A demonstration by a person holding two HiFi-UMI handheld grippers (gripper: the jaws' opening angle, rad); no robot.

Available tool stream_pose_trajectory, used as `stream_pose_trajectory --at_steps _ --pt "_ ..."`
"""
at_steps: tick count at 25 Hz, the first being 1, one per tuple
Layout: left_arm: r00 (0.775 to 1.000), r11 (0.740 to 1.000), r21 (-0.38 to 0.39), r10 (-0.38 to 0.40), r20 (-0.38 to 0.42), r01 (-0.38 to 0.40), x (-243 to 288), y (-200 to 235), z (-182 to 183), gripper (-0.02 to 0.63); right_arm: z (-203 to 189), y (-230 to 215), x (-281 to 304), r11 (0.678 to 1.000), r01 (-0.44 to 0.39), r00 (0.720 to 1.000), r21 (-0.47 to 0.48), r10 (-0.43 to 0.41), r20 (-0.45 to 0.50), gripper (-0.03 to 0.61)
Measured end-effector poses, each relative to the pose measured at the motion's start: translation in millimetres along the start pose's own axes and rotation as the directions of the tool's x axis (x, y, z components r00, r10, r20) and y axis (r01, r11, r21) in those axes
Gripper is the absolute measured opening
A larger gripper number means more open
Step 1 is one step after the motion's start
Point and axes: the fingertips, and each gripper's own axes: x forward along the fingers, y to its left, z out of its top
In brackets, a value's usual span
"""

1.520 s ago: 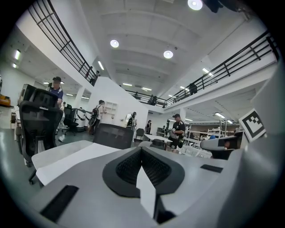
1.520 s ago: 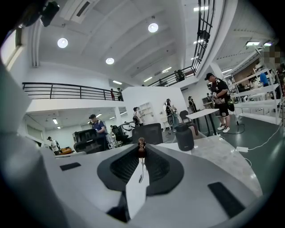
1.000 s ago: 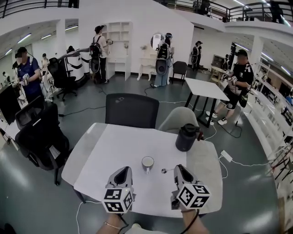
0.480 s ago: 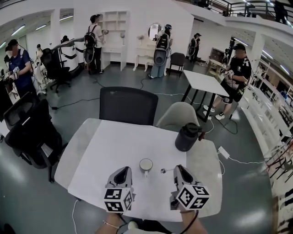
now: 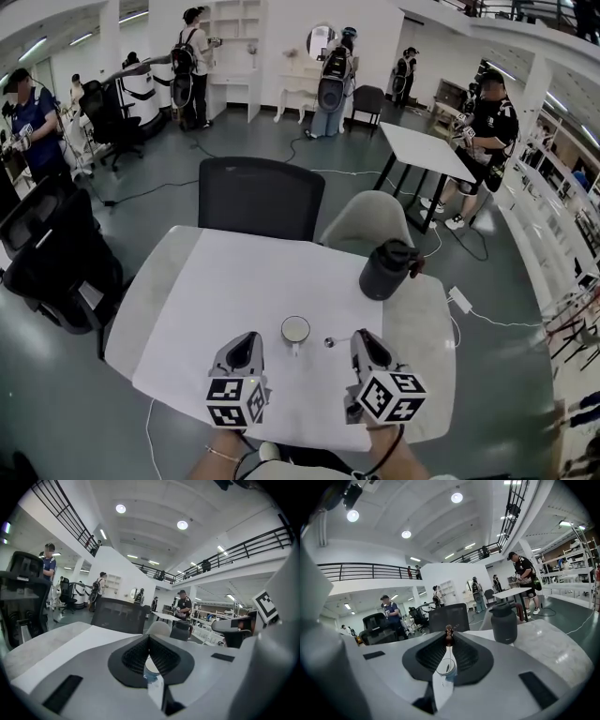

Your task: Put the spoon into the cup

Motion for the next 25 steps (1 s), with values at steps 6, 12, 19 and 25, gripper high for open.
stream_pose_trajectory --at_steps 6,12,19,25 --pt "0.999 0.999 -0.003 0.035 -0.013 -0.035 6.5 7.9 -4.1 0.018 -4.5 1.7 16.1 1.0 -0.03 0.999 0.006 0.031 -0.022 0.06" --pt "0.996 0.996 -0.008 0.084 -0.026 -0.084 12.2 19.6 -9.0 0.018 -14.0 7.9 40.9 0.997 -0.072 0.996 -0.013 0.071 -0.049 0.06" --pt "0.988 0.988 -0.038 0.148 -0.052 -0.15 15.0 40.9 -29.7 0.018 -39.2 12.1 71.1 0.994 -0.11 0.988 -0.028 0.106 -0.112 0.06" --pt "0.98 0.982 -0.057 0.176 -0.09 -0.182 17.6 50.3 -55.6 0.018 -58.9 13.2 93.6 0.992 -0.125 0.98 -0.032 0.119 -0.163 0.06"
